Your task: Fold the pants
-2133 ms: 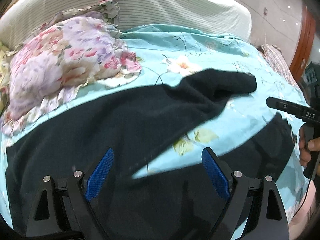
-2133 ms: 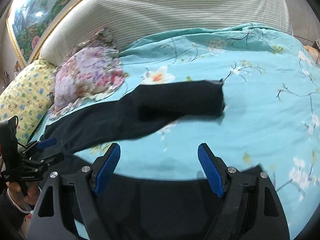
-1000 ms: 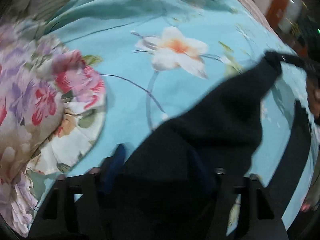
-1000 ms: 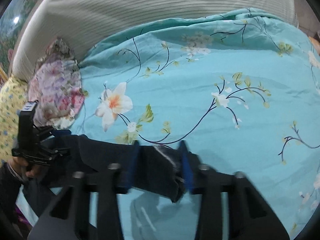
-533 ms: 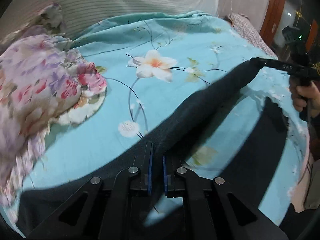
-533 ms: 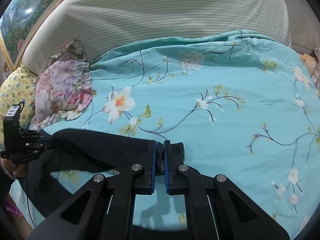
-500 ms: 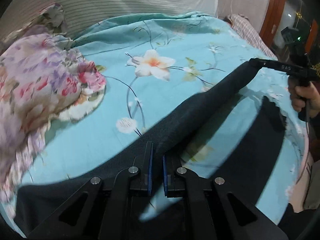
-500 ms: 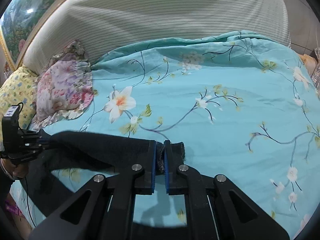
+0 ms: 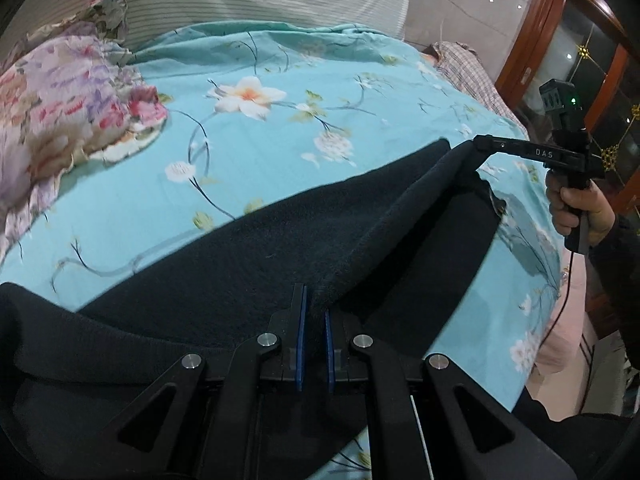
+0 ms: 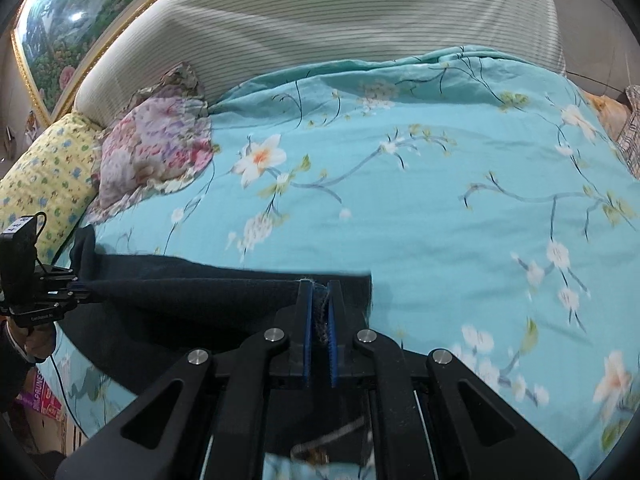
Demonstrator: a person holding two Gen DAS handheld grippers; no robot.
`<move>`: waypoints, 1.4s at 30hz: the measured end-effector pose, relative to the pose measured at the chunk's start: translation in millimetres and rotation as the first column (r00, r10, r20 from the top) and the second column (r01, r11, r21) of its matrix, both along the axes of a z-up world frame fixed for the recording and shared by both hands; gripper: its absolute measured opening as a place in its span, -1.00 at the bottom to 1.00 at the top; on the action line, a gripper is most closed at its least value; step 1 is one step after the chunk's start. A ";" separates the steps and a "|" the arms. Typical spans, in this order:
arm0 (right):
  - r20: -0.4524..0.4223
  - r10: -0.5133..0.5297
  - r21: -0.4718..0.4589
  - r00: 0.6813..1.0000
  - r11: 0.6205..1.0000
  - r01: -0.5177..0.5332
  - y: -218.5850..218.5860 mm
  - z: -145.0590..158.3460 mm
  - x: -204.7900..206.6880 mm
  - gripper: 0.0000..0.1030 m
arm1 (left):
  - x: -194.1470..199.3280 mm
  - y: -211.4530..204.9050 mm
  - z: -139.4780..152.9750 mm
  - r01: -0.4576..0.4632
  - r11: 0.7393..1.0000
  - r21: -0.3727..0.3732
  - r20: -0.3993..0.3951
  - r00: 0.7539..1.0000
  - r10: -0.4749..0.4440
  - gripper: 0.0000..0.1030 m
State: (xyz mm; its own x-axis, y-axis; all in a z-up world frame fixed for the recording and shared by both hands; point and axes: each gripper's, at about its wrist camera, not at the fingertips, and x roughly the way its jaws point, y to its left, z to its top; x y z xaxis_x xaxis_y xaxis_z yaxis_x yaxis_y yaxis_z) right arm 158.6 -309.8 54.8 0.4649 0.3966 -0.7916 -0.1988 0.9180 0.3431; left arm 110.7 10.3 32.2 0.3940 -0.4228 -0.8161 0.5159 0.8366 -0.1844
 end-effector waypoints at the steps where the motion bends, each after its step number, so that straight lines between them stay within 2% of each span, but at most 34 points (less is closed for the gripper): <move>1: -0.004 0.003 -0.003 1.000 1.000 -0.003 -1.2 -0.8 -4.4 -0.86 | -4.4 -0.8 -1.4 0.002 1.000 -0.003 -0.002 1.000 -0.002 -0.89; 11: -0.048 0.014 -0.046 0.999 0.999 -0.016 -7.3 -11.6 -40.0 -0.86 | -38.1 -9.5 -16.0 0.040 0.999 -0.016 -0.031 0.999 -0.040 -0.88; 19: -0.079 0.014 -0.108 0.997 0.994 -0.022 -4.1 -20.9 -50.9 -0.86 | -45.4 -12.4 -36.1 0.029 0.999 -0.023 -0.070 0.997 -0.031 -0.87; 22: -0.082 0.021 -0.145 0.996 0.989 -0.033 1.0 -24.0 -55.1 -0.87 | -51.1 -12.0 -39.8 0.030 0.999 -0.031 -0.074 0.997 -0.032 -0.82; 24: -0.087 0.015 -0.144 0.996 0.989 -0.027 -1.5 -24.9 -56.1 -0.87 | -53.6 -12.0 -43.4 0.041 0.998 -0.041 -0.089 0.995 -0.044 -0.68; 27: -0.107 -0.006 -0.120 0.994 0.993 -0.007 -6.9 -27.2 -56.6 -0.87 | -61.6 -13.9 -49.4 0.052 0.998 -0.036 -0.093 0.994 -0.056 -0.68; 30: -0.096 -0.002 -0.154 0.995 0.988 -0.013 -0.1 -23.4 -60.9 -0.86 | -67.4 -13.1 -50.7 0.059 0.997 -0.041 -0.084 0.995 -0.062 -0.53; 32: -0.109 -0.008 -0.161 0.994 0.987 -0.010 2.2 -22.4 -61.8 -0.82 | -68.1 -9.2 -50.5 0.048 0.997 -0.058 -0.090 0.995 -0.053 -0.52; 35: -0.103 -0.044 -0.150 0.994 0.988 0.028 0.6 -14.5 -66.4 -0.55 | -69.9 -2.2 -47.1 0.027 0.996 -0.085 -0.100 0.994 -0.035 -0.43; 37: -0.085 -0.074 -0.129 0.994 0.990 0.063 -1.5 -4.0 -71.3 -0.22 | -72.6 3.4 -43.3 0.013 0.995 -0.098 -0.099 0.995 -0.023 -0.35; 39: -0.042 -0.092 -0.104 0.995 0.991 0.087 0.4 9.0 -76.8 -0.11 | -76.9 12.2 -38.9 -0.009 0.994 -0.112 -0.097 0.995 -0.002 -0.29; 42: -0.005 -0.086 -0.034 0.996 0.996 0.086 12.6 21.4 -80.7 -0.07 | -83.5 29.8 -34.0 -0.060 0.991 -0.121 -0.086 0.995 0.050 -0.13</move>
State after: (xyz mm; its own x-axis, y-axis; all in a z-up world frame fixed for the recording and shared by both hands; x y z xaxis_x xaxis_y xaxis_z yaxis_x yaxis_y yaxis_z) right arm 77.9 -297.2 76.2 0.4909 0.3286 -0.8069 -0.1165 0.9426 0.3129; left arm 27.2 40.2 -1.7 0.3525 -0.5013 -0.7902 0.4481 0.8317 -0.3277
